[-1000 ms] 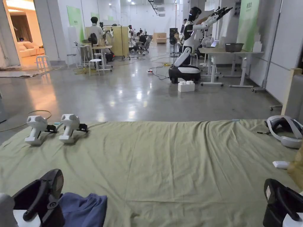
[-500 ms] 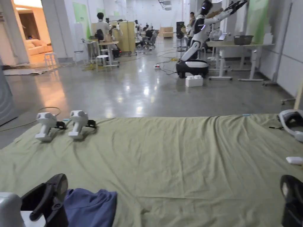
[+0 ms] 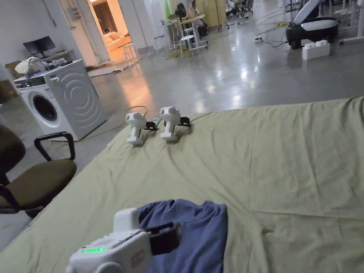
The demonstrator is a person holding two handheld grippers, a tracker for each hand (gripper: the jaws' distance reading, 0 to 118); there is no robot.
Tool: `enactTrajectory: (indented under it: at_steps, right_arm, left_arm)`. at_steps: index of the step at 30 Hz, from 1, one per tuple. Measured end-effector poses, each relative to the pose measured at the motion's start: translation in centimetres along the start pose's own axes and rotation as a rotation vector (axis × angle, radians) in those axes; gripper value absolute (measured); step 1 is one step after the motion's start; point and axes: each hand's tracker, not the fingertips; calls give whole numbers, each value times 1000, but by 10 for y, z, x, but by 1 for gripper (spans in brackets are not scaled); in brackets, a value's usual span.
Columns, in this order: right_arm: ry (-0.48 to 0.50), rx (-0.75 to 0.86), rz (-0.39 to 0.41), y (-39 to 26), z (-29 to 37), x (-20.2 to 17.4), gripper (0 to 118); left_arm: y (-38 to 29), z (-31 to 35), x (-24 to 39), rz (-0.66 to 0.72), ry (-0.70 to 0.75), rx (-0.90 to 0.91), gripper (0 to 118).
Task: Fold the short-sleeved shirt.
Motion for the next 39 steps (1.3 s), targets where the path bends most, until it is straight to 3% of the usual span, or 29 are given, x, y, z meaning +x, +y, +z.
enactTrajectory:
  at_steps: [7,12,13,15,19,20,21,22,23,27,31,39]
  right_arm:
    - [-38,-138,24,-22,-29,0,2]
    - [-50,-194,-8,-31,-46,3,2]
    - [-51,-207,-6,-32,-48,3,2]
    - [-50,-223,-1,-34,-51,1,2]
    - [-48,-254,25,-39,-52,-2,2]
    - [-48,-262,27,-40,-52,-2,2]
    - [-45,-270,26,-42,-52,-2,2]
    - [-40,-278,22,-44,-52,-2,2]
    - [-41,-284,13,-45,-52,-2,2]
    - [-28,-289,-28,-52,-43,14,2]
    - [-18,-283,-44,-55,-36,22,2]
    - [-23,-238,-68,-54,1,40,2]
  left_arm:
    - [-6,-111,-21,19,58,-93,118]
    - [-11,-160,-31,-11,115,-207,117]
    - [-13,-169,-33,-18,140,-247,110]
    - [-20,-183,-37,-36,184,-290,87]
    - [-21,-186,-35,-21,179,-290,85]
    - [-21,-185,-32,-42,186,-301,79]
    - [-21,-184,-32,-63,185,-303,62]
    - [-20,-184,-31,-62,178,-298,30]
    - [-15,-181,-31,-54,171,-285,11]
    - [-7,-181,-37,-3,161,-289,9]
    - [34,-133,-46,276,0,-148,9]
    - [154,-77,37,74,-129,61,9]
